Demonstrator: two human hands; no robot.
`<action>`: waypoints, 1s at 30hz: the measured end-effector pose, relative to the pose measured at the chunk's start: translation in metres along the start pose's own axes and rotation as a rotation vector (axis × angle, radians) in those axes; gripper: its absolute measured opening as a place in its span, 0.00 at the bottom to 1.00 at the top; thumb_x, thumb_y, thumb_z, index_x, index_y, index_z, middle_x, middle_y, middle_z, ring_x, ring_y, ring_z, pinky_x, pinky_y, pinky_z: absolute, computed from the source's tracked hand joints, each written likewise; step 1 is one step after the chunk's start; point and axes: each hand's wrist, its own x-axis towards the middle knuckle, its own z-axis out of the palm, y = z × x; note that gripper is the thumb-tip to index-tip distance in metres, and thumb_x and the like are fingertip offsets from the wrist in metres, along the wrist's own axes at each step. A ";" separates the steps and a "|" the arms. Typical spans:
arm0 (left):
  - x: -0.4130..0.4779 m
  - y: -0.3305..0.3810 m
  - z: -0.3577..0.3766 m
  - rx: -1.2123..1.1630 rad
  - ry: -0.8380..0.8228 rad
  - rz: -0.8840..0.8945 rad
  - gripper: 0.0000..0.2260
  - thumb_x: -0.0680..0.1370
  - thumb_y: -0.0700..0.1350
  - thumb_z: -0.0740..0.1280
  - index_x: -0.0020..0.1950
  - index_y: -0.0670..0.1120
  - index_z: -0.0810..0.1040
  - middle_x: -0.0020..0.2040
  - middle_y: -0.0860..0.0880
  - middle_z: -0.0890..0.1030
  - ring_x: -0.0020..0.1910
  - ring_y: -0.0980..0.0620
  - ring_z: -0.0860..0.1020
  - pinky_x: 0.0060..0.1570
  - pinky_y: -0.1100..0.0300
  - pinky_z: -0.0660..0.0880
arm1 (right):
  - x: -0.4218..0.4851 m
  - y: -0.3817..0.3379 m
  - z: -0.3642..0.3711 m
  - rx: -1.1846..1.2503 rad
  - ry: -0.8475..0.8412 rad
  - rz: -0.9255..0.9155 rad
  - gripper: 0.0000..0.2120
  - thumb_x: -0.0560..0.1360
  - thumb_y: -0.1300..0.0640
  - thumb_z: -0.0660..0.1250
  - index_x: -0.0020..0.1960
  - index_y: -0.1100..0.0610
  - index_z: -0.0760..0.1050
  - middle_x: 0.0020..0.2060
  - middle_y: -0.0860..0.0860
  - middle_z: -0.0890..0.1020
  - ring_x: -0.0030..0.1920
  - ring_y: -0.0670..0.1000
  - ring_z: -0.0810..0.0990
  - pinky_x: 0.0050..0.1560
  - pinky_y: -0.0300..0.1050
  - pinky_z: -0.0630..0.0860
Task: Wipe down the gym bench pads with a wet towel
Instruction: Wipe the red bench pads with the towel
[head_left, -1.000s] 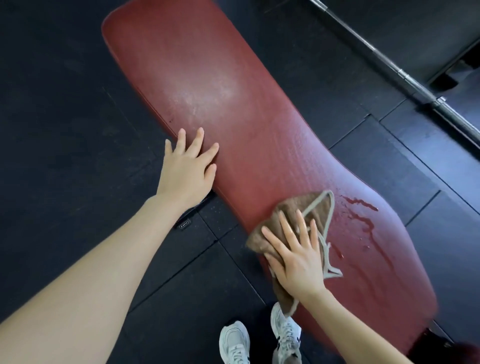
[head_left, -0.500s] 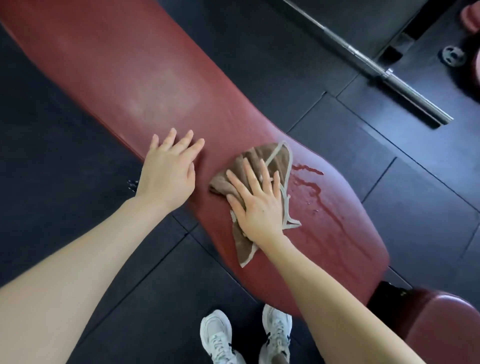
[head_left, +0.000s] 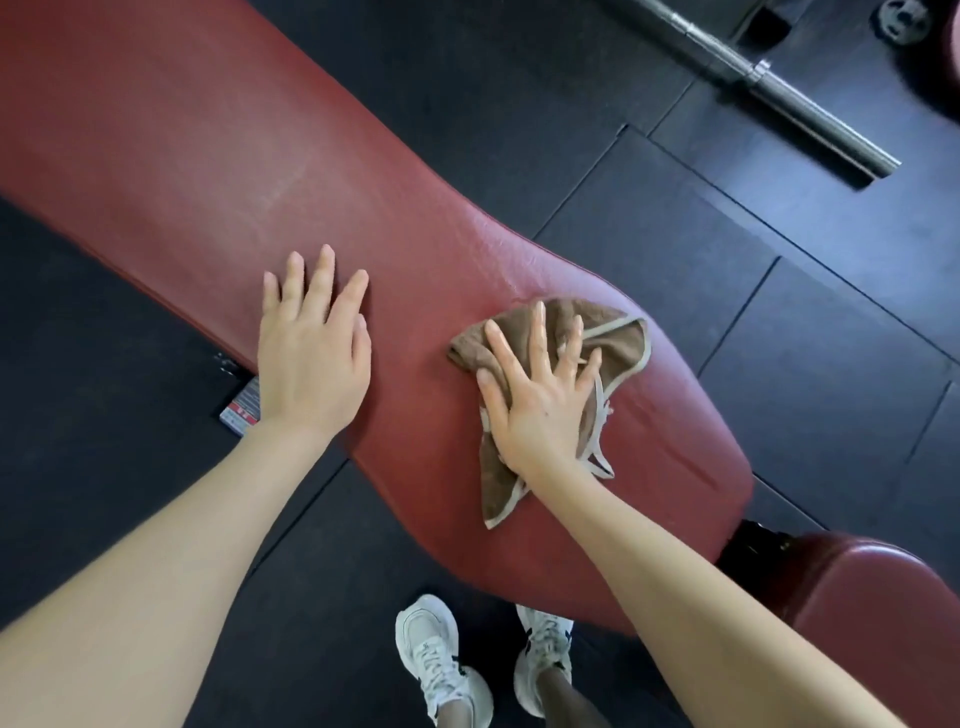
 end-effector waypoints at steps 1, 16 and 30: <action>0.004 0.005 0.003 0.020 0.009 -0.017 0.20 0.79 0.45 0.53 0.70 0.41 0.68 0.72 0.37 0.65 0.71 0.34 0.61 0.70 0.38 0.54 | 0.014 -0.001 0.000 -0.006 -0.001 -0.043 0.21 0.80 0.41 0.51 0.71 0.42 0.67 0.75 0.55 0.63 0.74 0.68 0.54 0.70 0.70 0.49; 0.010 0.024 0.031 0.100 0.100 -0.120 0.20 0.81 0.46 0.51 0.72 0.45 0.63 0.74 0.39 0.62 0.73 0.35 0.57 0.71 0.35 0.49 | 0.048 0.009 -0.014 -0.014 -0.007 0.377 0.25 0.77 0.43 0.48 0.72 0.46 0.66 0.75 0.55 0.61 0.74 0.66 0.55 0.67 0.72 0.53; 0.012 0.019 0.036 0.127 0.129 -0.113 0.20 0.80 0.46 0.53 0.72 0.45 0.64 0.73 0.40 0.63 0.73 0.36 0.58 0.71 0.35 0.49 | 0.035 0.075 -0.021 -0.077 -0.055 -0.110 0.20 0.79 0.47 0.55 0.69 0.51 0.70 0.73 0.54 0.66 0.73 0.65 0.59 0.68 0.71 0.54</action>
